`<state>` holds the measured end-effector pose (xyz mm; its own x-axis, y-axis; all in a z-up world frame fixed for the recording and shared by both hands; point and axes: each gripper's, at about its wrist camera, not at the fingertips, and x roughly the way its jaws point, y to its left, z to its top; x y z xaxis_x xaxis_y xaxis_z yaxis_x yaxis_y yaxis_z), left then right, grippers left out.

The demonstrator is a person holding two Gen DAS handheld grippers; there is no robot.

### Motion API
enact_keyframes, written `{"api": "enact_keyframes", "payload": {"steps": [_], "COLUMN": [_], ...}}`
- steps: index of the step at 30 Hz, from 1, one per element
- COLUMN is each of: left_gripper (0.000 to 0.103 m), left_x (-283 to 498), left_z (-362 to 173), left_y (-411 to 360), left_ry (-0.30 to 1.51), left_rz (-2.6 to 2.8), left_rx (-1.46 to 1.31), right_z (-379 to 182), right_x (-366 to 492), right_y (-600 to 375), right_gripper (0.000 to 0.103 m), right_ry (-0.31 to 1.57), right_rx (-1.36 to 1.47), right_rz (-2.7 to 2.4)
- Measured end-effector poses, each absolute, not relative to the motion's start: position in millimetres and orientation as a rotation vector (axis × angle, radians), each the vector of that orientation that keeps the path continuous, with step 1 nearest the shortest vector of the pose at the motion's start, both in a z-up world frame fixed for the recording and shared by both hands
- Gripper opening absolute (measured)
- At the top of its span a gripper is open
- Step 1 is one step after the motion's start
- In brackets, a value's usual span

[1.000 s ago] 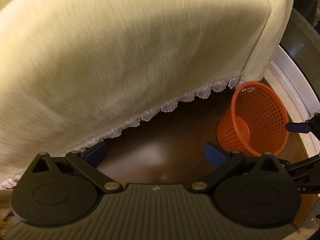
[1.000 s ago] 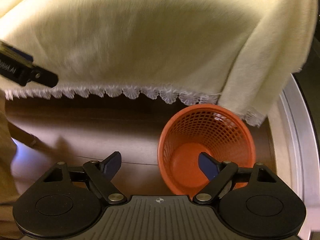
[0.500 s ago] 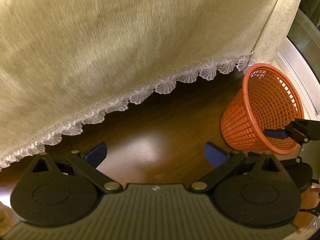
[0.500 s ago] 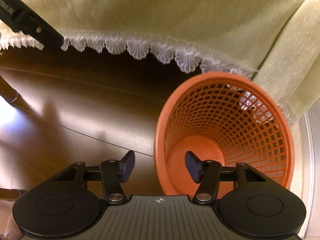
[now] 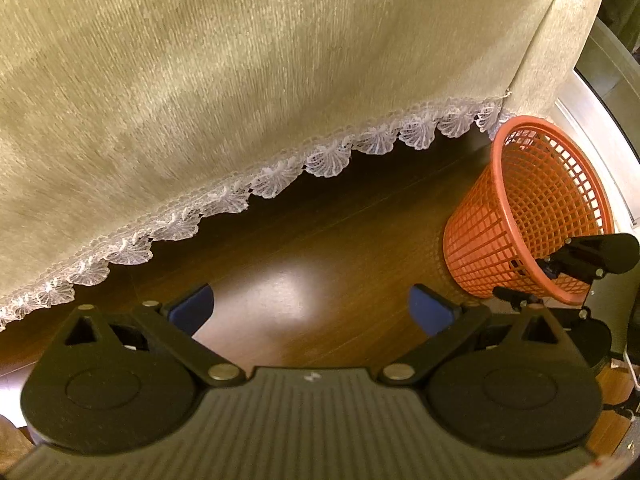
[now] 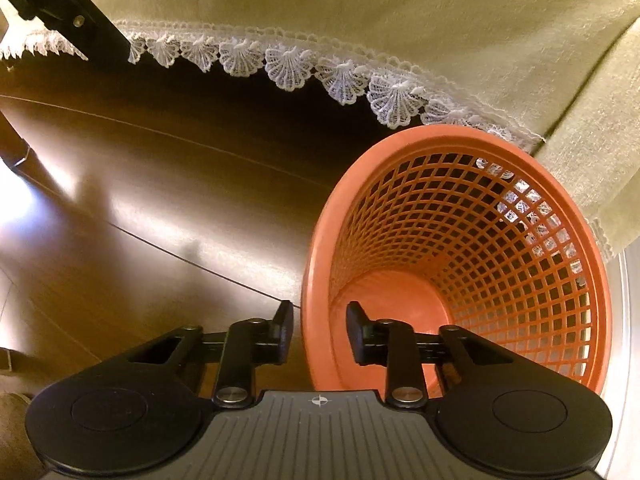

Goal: Organize objects
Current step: 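Lower the right gripper to the orange mesh basket rim and grasp it, then lift the basket with the right gripper and carry it onto the sofa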

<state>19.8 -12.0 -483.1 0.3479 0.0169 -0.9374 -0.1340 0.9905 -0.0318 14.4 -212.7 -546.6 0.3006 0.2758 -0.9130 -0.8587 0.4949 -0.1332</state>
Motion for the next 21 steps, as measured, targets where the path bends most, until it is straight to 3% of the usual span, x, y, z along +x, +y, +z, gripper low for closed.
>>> {"api": "enact_keyframes", "payload": {"steps": [6,12,21], "left_gripper": [0.101,0.101,0.101], "left_x": [20.8,18.0,13.1], "left_z": [-485.9,-483.2,-436.1], "left_y": [-11.6,-13.7,-14.0], "left_ry": [1.213,1.221,1.246], "left_rz": [0.093,0.083,0.105], "left_rx": [-0.116,-0.122,-0.150], "right_z": [-537.5,-536.2,-489.6], "right_x": [21.2,16.1,2.9], "right_y": [-209.0,-207.4,-204.8], "right_gripper": [0.015,0.001,0.002], "right_ry": [0.961,0.956,0.938], "right_rx": [-0.738,-0.801,-0.947], "right_rz": [0.853,0.867,0.898]}}
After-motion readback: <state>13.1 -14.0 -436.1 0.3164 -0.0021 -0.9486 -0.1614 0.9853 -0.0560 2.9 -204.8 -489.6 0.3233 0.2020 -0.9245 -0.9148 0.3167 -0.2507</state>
